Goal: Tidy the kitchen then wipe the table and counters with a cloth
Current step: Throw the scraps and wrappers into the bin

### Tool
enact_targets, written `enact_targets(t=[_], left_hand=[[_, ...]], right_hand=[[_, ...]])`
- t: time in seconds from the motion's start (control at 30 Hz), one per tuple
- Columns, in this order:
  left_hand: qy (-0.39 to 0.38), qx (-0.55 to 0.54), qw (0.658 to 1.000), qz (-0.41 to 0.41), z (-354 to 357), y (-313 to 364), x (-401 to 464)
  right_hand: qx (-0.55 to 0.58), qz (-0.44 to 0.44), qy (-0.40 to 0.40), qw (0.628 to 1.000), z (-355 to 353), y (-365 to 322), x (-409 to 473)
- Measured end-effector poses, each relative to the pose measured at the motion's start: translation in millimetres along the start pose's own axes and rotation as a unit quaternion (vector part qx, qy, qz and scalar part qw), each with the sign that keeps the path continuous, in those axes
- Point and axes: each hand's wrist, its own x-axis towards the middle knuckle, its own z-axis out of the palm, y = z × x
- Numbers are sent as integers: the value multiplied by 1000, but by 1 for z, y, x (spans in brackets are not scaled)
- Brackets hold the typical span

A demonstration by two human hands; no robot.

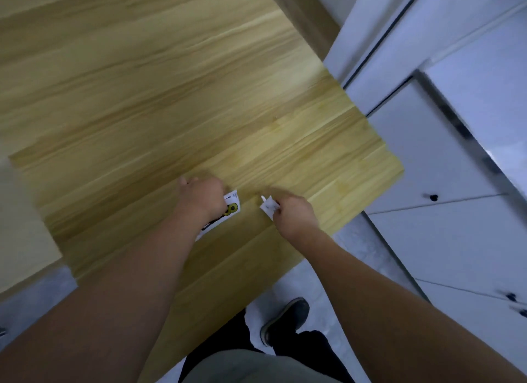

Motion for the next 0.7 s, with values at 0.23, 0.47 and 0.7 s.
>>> enact_targets(t=[0.23,0.47,0.7], left_hand=[[-23,-17,992,120,3,123,-13],[-55,21,970,236,31,247,-58],[-79,115,921,365,84,392,-140]], right_hand=[[6,134,75,988,-45,91,-64],[82,248,127,957,-62,183,-156],[177,356,180,900,-56,280,-290]])
